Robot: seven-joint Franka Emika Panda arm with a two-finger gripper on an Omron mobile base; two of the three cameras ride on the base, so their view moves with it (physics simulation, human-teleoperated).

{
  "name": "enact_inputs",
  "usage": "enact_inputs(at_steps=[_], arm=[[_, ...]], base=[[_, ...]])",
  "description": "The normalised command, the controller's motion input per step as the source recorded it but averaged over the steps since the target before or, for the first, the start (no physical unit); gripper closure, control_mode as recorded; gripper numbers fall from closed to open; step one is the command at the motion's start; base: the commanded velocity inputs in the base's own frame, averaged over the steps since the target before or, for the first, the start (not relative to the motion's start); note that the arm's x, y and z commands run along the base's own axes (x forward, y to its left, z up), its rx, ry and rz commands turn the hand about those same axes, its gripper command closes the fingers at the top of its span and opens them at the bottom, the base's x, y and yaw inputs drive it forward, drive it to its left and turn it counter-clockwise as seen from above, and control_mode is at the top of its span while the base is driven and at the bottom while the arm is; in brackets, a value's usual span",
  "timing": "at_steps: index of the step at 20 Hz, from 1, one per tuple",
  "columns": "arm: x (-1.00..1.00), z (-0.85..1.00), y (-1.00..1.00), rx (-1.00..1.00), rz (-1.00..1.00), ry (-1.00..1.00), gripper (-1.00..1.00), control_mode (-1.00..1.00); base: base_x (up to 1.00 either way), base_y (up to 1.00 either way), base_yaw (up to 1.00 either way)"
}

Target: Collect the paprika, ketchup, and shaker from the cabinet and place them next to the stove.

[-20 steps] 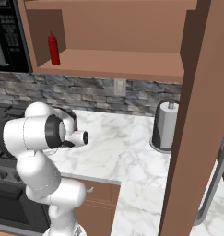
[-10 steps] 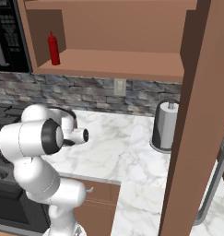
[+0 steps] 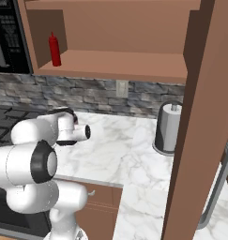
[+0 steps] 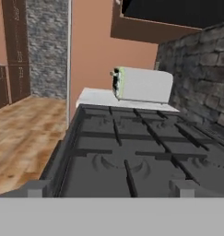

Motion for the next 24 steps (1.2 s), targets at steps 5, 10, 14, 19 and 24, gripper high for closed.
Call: enact_inputs(at_steps=[5,10,14,19,24], arm=[[-0.28,0.92,0.0,0.0,-0.08,0.0,-1.0,-1.0],[-0.2,0.96,-0.03,0.0,-0.13,0.0,-1.0,-1.0],[-0.08,0.89,-0.18,0.0,-0.2,0.01,-1.0,-1.0],[-0.01,0.81,-0.24,0.0,-0.26,0.01,-1.0,-1.0],[0.0,0.83,-0.23,0.0,-0.26,0.0,-1.0,-1.0]], base=[[0.0,0.0,0.0],[0.0,0.0,0.0],[0.0,0.0,0.0],[0.0,0.0,0.0],[0.0,0.0,0.0]])
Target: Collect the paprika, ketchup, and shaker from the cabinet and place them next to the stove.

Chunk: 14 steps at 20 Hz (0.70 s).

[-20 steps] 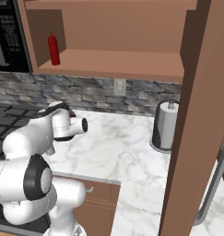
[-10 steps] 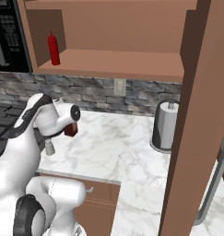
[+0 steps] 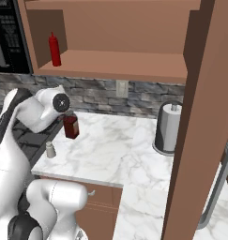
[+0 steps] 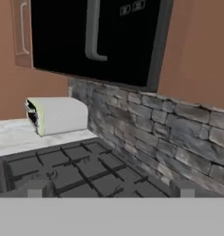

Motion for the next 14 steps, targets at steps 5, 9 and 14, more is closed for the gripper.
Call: enact_inputs(at_steps=[5,9,14], arm=[[0.0,0.84,-0.25,0.0,-0.22,0.0,-1.0,-1.0],[0.0,0.78,-0.19,0.0,-0.15,0.0,-1.0,-1.0],[0.0,0.63,-0.24,0.0,-0.08,0.0,-1.0,-1.0]], base=[[0.0,0.0,0.0],[0.0,0.0,0.0],[0.0,0.0,0.0]])
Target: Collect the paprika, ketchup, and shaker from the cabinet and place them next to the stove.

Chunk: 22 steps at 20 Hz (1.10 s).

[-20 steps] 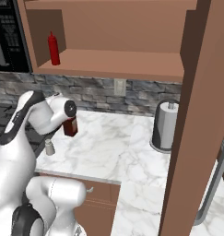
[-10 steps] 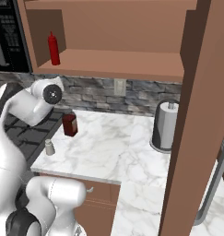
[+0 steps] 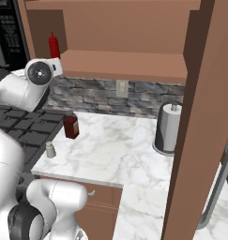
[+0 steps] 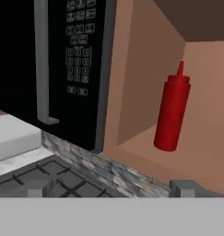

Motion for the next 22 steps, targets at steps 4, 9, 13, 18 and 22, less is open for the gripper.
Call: enact_inputs(at_steps=[4,9,13,18,22], arm=[[0.09,0.43,-0.28,0.0,0.0,0.0,-1.0,-1.0],[0.12,0.06,-0.29,0.03,0.0,0.0,-1.0,-1.0],[0.01,0.0,-0.1,0.04,0.0,-0.1,-1.0,-1.0],[0.06,0.0,-0.14,0.05,0.0,-0.1,-1.0,-1.0],[0.09,0.0,-0.21,0.08,0.0,-0.07,-1.0,-1.0]], base=[[0.0,0.0,0.0],[0.0,0.0,0.0],[0.0,0.0,0.0],[0.0,0.0,0.0],[0.0,0.0,0.0]])
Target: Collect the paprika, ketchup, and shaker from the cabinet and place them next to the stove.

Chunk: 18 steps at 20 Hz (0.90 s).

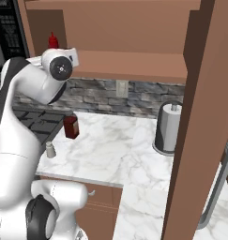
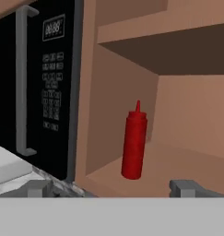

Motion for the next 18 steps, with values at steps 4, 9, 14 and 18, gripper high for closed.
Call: enact_inputs(at_steps=[4,9,14,18], arm=[[0.07,-0.02,-0.15,0.06,0.0,-0.04,-1.0,-1.0],[0.1,0.0,0.0,0.0,0.0,0.01,-1.0,-1.0],[0.4,-0.01,0.0,0.0,0.0,0.05,-1.0,-1.0],[0.33,0.0,0.0,0.0,0.0,0.02,-1.0,-1.0]], base=[[0.0,0.0,0.0],[0.0,0.0,0.0],[0.0,0.0,0.0],[0.0,0.0,0.0]])
